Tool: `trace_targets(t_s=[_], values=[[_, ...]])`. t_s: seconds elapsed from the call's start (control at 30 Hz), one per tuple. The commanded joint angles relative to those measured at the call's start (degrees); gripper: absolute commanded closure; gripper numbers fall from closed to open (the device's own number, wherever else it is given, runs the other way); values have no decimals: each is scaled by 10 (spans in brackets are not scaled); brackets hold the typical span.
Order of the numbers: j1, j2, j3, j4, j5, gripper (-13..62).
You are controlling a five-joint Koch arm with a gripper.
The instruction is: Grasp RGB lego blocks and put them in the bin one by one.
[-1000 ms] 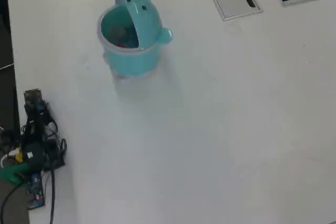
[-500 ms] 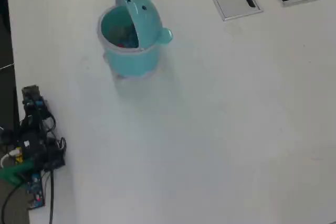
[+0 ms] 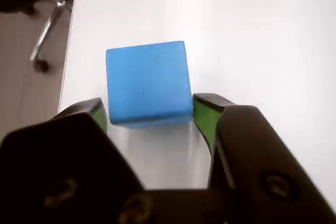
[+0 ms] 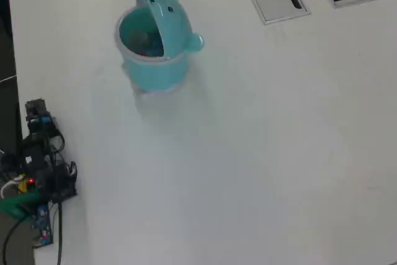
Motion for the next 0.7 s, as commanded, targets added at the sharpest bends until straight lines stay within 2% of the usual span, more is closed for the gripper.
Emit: trace_targets(t_s=[0.0, 0.23, 0.37, 0.47, 0.5, 0.67], values=[[-3, 1, -44, -32, -4, 207], [-8, -33, -82, -31, -2, 207], [-14, -39, -85, -33, 11, 283], [-16, -25, -83, -46, 47, 411], [-16, -22, -83, -47, 49, 432], [-9, 11, -100, -56, 49, 440]])
